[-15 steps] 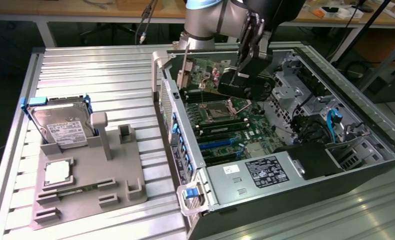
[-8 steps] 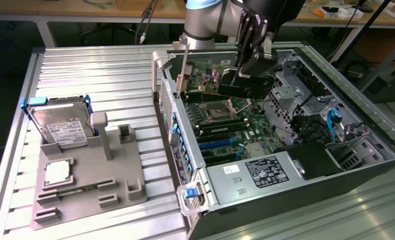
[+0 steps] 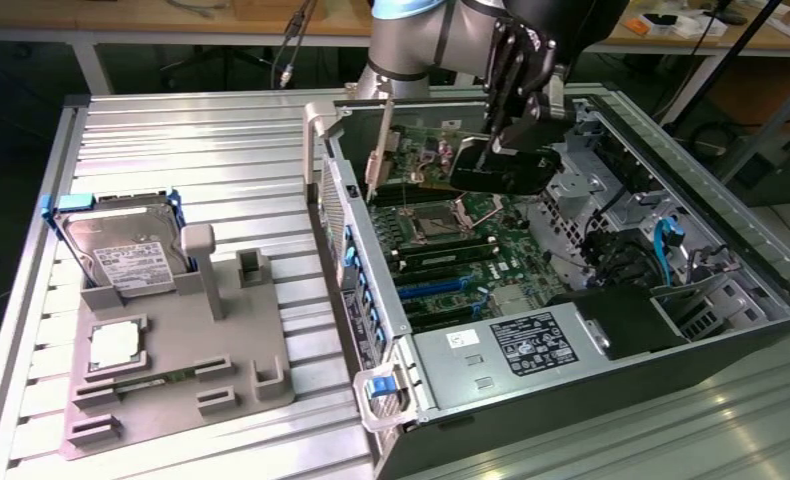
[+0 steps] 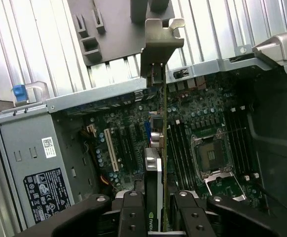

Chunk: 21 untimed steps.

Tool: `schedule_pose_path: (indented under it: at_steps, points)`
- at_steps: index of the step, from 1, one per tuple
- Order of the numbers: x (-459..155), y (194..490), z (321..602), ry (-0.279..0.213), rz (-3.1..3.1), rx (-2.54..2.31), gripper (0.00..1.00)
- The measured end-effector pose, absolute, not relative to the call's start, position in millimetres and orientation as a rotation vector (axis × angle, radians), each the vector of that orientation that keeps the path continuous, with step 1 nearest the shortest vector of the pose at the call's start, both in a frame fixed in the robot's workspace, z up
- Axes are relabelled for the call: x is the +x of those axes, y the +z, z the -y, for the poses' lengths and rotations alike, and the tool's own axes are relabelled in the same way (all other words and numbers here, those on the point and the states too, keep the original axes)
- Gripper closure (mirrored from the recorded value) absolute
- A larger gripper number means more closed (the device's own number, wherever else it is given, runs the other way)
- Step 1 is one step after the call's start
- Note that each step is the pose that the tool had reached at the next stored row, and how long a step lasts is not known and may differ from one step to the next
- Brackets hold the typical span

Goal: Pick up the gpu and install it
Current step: 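Insert the gpu into the slot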

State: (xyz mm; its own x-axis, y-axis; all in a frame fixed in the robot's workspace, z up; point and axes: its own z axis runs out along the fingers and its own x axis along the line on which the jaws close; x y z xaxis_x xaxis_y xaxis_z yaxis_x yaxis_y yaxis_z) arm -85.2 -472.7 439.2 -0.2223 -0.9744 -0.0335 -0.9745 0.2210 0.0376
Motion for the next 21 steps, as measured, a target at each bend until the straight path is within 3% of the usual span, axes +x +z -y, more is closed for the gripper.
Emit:
schedule_pose_path:
  at_steps: [21]
  points:
    - [-72.7,439.2,472.1,0.081,-2.433,-1.985,0.73]
